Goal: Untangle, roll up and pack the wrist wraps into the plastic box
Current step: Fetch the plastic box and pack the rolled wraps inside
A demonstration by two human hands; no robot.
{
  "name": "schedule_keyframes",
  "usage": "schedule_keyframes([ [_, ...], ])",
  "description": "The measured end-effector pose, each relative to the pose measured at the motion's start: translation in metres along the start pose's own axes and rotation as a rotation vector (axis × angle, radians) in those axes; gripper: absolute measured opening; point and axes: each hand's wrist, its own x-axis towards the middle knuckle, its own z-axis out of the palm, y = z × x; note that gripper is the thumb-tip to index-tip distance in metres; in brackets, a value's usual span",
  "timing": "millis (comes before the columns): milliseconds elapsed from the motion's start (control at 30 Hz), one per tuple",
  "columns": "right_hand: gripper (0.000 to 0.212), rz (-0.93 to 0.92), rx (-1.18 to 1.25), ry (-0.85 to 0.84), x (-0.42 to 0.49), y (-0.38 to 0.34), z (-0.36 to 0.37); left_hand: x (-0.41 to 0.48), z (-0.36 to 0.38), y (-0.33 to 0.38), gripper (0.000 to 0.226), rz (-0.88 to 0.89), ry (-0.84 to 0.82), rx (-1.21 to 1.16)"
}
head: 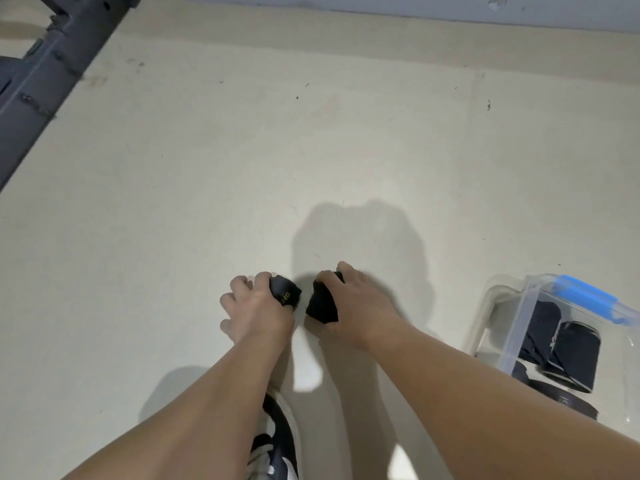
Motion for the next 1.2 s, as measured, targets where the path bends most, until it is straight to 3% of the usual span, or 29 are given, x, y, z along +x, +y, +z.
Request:
schedule_keyframes([
  [67, 0.068, 0.041, 0.041, -0.003, -0.002, -0.001, 0.004, 0.000, 0.002, -0.004, 0.049, 0.029, -0.065, -0.088],
  [233, 0.065, 0.198, 0.216, -0.030, -0.021, 0.010, 0.007, -0.011, 0.005, 0.004, 0.025, 0.033, -0.126, -0.168],
  [367, 0.063, 0.147, 0.364, 0.157, -0.052, 0.016, -0.022, -0.030, 0.008, 0.033, 0.027, -0.039, -0.252, -0.399],
  [433, 0.064, 0.081, 0.364, 0.327, -0.075, 0.025, -0.039, -0.045, 0.008, 0.055, 0.022, -0.042, -0.294, -0.485],
  [533, 0.067, 0.049, 0.320, 0.515, -0.121, 0.053, -0.064, -0.068, 0.009, 0.095, 0.048, 0.029, -0.319, -0.542],
  [600, 0.067, 0.129, 0.262, 0.552, -0.155, 0.078, -0.080, -0.085, 0.007, 0.124, 0.050, 0.102, -0.324, -0.561],
  [733, 0.074, 0.391, 0.085, 0.438, -0.216, 0.143, -0.088, -0.142, -0.009, 0.190, 0.025, 0.281, -0.302, -0.580],
  [800, 0.080, 0.484, -0.022, 0.343, -0.239, 0.174, -0.081, -0.169, -0.007, 0.215, 0.030, 0.440, -0.327, -0.534],
  [867, 0.079, 0.531, -0.077, 0.316, -0.252, 0.194, -0.072, -0.192, -0.002, 0.233, 0.052, 0.586, -0.349, -0.401],
  [1000, 0.066, 0.383, -0.143, 0.289, -0.256, 0.214, -0.057, -0.227, 0.029, 0.250, 0.060, 0.885, -0.245, 0.058],
  [1133, 0.087, 0.336, -0.124, 0.298, -0.254, 0.239, -0.048, -0.237, 0.059, 0.238, 0.046, 0.774, -0.187, 0.197],
  [1200, 0.090, 0.315, -0.129, 0.343, -0.257, 0.249, -0.038, -0.241, 0.075, 0.229, 0.043, 0.829, -0.124, 0.349],
])
